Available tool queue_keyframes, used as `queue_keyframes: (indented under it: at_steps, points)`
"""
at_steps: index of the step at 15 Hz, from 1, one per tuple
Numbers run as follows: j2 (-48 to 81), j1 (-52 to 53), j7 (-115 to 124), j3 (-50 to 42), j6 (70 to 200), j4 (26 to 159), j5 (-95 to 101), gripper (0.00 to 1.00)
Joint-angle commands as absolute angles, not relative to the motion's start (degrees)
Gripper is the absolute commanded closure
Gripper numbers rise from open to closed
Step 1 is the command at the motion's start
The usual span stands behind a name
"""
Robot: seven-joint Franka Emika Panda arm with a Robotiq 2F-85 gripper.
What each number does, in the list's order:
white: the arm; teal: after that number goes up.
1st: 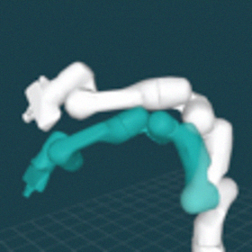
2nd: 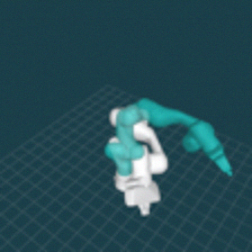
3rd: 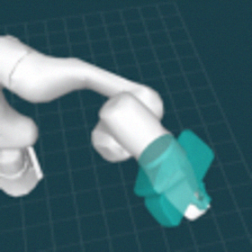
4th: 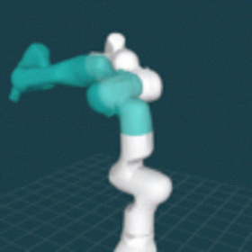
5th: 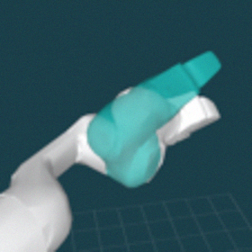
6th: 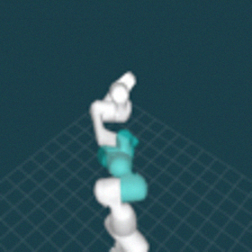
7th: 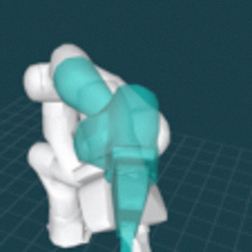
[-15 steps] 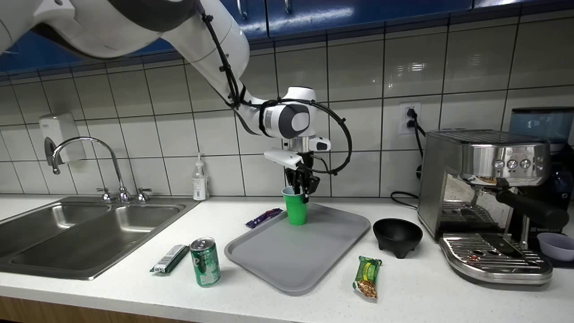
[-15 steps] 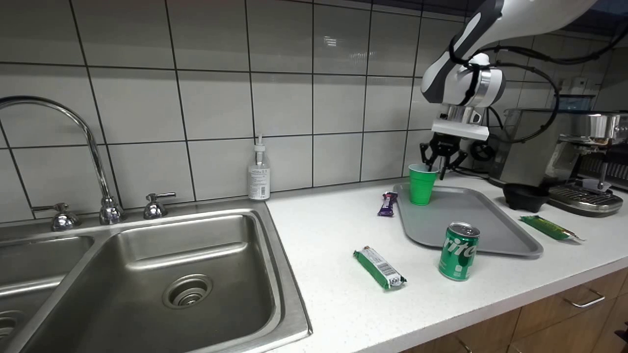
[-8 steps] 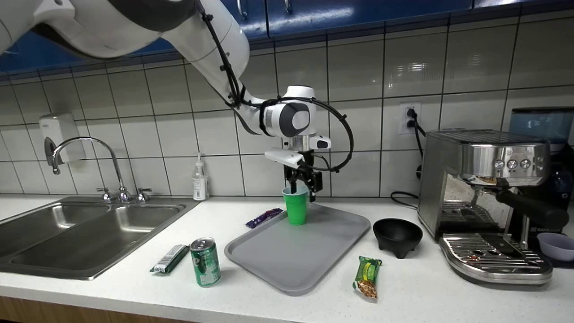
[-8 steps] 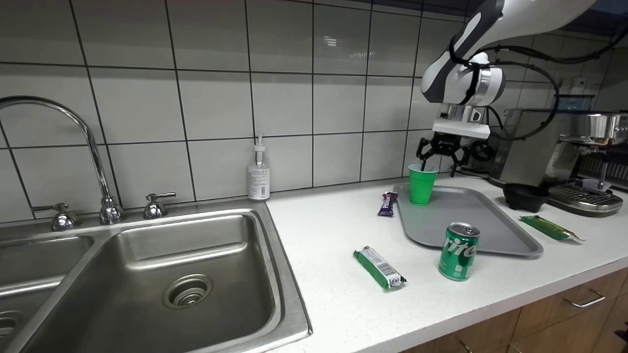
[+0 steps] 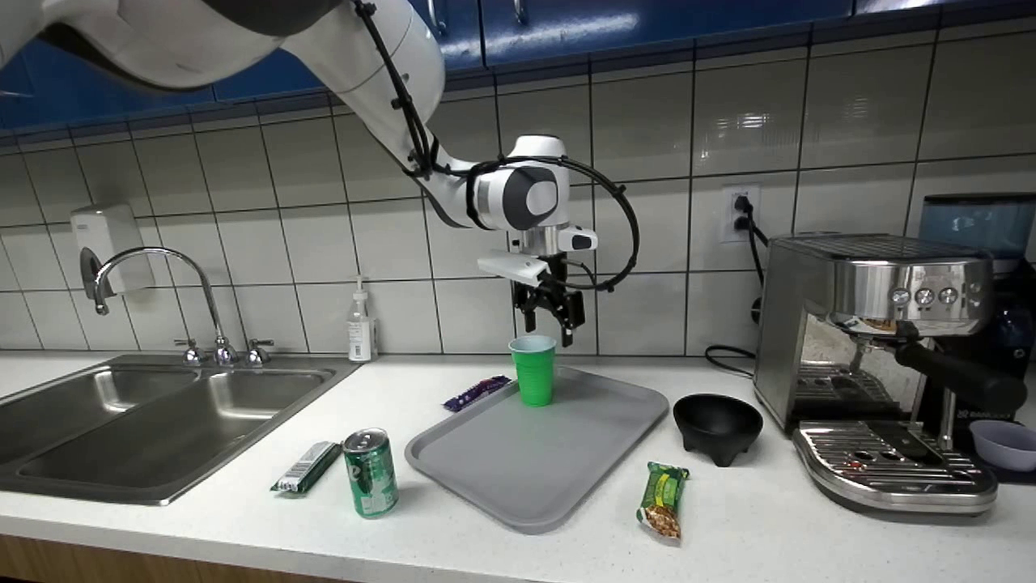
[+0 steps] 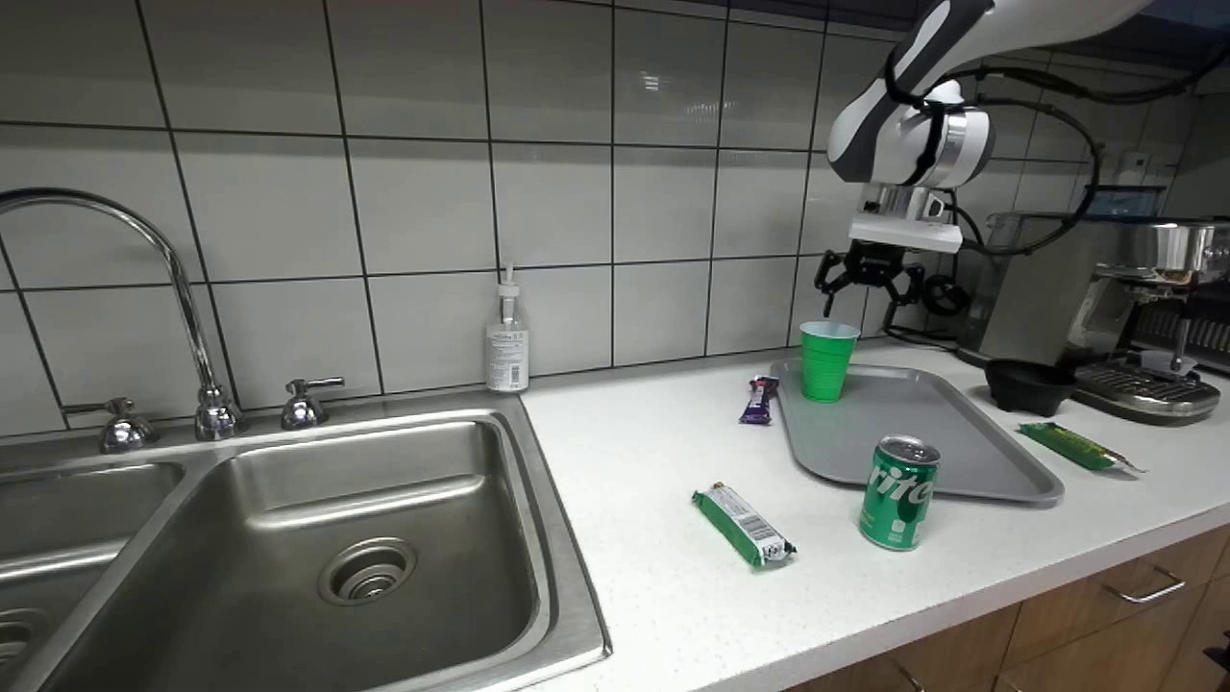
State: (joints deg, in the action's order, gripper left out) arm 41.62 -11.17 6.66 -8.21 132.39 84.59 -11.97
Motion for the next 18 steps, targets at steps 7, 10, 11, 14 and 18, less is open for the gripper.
queue_keyframes:
  at_steps: [7,10,11,14,18]
  points:
    - [33.49,-11.67,5.93,-8.09,133.42,92.52,-10.64,0.00]
    - [31.00,-12.87,3.55,-7.86,132.62,95.67,-11.13,0.00]
    - [30.08,-13.43,2.60,-7.86,132.43,96.70,-11.32,0.00]
    - [27.83,-15.47,0.18,-8.49,132.01,99.09,-11.50,0.00]
    - [30.58,-15.71,1.79,-8.69,132.31,96.21,-11.49,0.00]
